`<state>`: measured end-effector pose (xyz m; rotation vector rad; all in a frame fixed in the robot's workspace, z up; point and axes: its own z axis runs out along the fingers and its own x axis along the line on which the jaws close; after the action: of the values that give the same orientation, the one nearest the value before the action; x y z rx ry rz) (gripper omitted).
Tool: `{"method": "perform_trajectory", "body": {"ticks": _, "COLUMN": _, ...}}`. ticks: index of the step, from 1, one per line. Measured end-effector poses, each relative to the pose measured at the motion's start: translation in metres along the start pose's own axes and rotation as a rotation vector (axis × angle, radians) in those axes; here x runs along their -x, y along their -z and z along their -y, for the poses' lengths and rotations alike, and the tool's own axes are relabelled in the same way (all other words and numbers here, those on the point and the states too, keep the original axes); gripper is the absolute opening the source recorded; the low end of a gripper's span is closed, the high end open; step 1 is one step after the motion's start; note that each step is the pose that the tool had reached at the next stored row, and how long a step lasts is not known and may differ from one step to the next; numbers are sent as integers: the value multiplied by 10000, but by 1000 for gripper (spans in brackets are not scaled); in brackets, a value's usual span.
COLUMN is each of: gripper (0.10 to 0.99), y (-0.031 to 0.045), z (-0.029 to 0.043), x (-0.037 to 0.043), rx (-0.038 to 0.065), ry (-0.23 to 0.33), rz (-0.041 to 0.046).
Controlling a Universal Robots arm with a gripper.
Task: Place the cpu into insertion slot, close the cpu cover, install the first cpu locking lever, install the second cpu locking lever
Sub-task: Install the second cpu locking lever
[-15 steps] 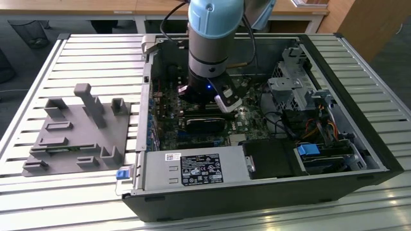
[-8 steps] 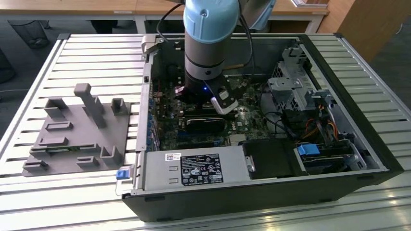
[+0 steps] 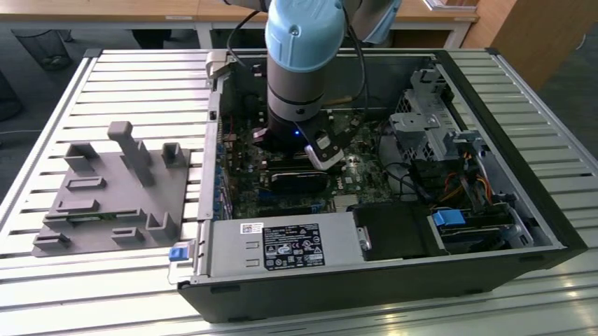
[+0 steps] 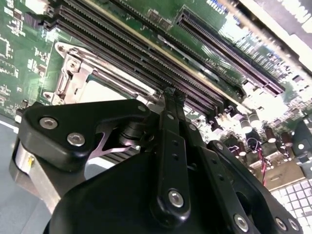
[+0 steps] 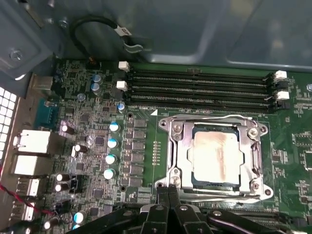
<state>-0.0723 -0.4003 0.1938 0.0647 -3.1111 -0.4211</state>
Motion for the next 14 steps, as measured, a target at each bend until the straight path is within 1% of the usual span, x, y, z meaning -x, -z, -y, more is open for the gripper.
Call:
{"method": "perform_trajectory", "body": {"ticks": 1, "gripper": 122, "y": -4, "z": 1, "x": -2, "rx": 62, "ry": 0, "rz": 4}}
{"method": "perform_trajectory", "body": {"ticks": 3, "gripper": 122, "y": -12, "z": 3, "x": -6, "rx": 155, "ry": 1, "rz": 8}}
{"method": "perform_trajectory", "body": {"ticks": 6, "gripper": 122, "y": -23, "z": 5, "x": -17, "rx": 265, "ry": 2, "rz": 13}}
{"method": "perform_trajectory", "body": {"ticks": 9, "gripper": 122, "y": -35, "z": 7, "x": -46, "rx": 370, "ry": 3, "rz": 17}}
{"method": "perform_trajectory", "body": {"ticks": 12, "gripper": 122, "y": -56, "z": 12, "x": -55, "rx": 450, "ry": 6, "rz": 20}}
{"method": "perform_trajectory", "body": {"ticks": 14, "gripper": 122, "y": -61, "z": 15, "x": -58, "rx": 474, "ry": 4, "rz": 20}}
